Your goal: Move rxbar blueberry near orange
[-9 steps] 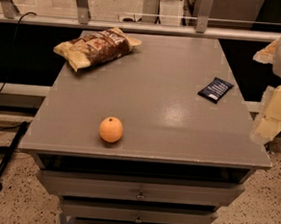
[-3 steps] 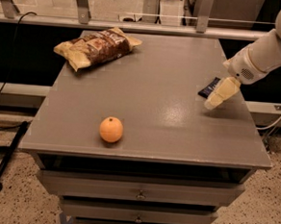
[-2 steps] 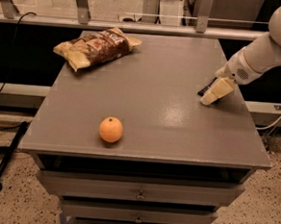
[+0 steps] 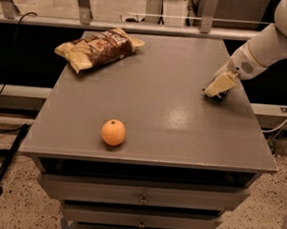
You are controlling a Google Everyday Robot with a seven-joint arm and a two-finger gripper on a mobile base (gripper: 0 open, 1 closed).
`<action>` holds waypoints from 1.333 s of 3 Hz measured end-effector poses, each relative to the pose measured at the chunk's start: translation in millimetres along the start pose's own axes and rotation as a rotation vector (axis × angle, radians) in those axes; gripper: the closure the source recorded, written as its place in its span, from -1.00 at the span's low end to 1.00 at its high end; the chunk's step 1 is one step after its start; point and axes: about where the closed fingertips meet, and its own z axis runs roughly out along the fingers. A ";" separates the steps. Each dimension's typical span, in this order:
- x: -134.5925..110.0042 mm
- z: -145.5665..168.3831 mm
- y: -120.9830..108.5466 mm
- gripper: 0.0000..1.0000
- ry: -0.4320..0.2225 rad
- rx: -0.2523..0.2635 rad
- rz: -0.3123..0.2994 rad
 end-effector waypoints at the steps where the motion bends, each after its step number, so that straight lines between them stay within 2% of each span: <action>1: -15.5 -27.8 25.7 1.00 -0.049 -0.060 -0.030; 2: -24.6 -40.2 67.0 1.00 -0.087 -0.141 -0.067; 3: -32.3 -46.3 127.8 1.00 -0.137 -0.247 -0.105; 4: -38.5 -35.2 187.3 1.00 -0.184 -0.372 -0.130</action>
Offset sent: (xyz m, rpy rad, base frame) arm -0.1134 0.0575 0.0600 0.1764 0.0817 0.2284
